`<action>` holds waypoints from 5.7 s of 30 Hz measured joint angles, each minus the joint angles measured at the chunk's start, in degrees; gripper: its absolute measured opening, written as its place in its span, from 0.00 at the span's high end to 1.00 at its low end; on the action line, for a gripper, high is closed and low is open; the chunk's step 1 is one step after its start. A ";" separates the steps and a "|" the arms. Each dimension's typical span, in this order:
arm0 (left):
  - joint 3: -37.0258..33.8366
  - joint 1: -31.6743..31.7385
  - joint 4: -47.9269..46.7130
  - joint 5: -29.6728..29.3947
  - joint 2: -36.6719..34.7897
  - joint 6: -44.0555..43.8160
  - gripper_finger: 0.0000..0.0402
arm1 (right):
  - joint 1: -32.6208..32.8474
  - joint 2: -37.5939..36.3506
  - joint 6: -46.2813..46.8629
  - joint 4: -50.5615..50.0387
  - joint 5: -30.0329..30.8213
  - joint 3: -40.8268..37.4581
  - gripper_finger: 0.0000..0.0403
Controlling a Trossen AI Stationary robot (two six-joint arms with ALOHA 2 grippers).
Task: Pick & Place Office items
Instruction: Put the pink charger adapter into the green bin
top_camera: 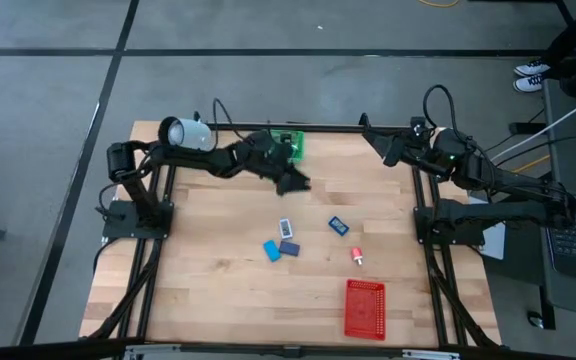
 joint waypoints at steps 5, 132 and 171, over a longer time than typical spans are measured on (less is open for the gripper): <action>0.00 -4.62 -8.81 2.08 0.08 0.82 0.34 | -0.02 0.00 -0.05 0.18 -0.23 0.00 0.38; 16.04 2.23 -40.49 -8.15 -0.01 29.98 0.34 | 36.11 51.70 57.60 -38.41 1.77 15.19 0.67; 21.44 -14.38 -44.28 -7.63 -14.68 64.63 0.34 | 13.79 32.44 22.29 7.48 -43.21 15.32 0.67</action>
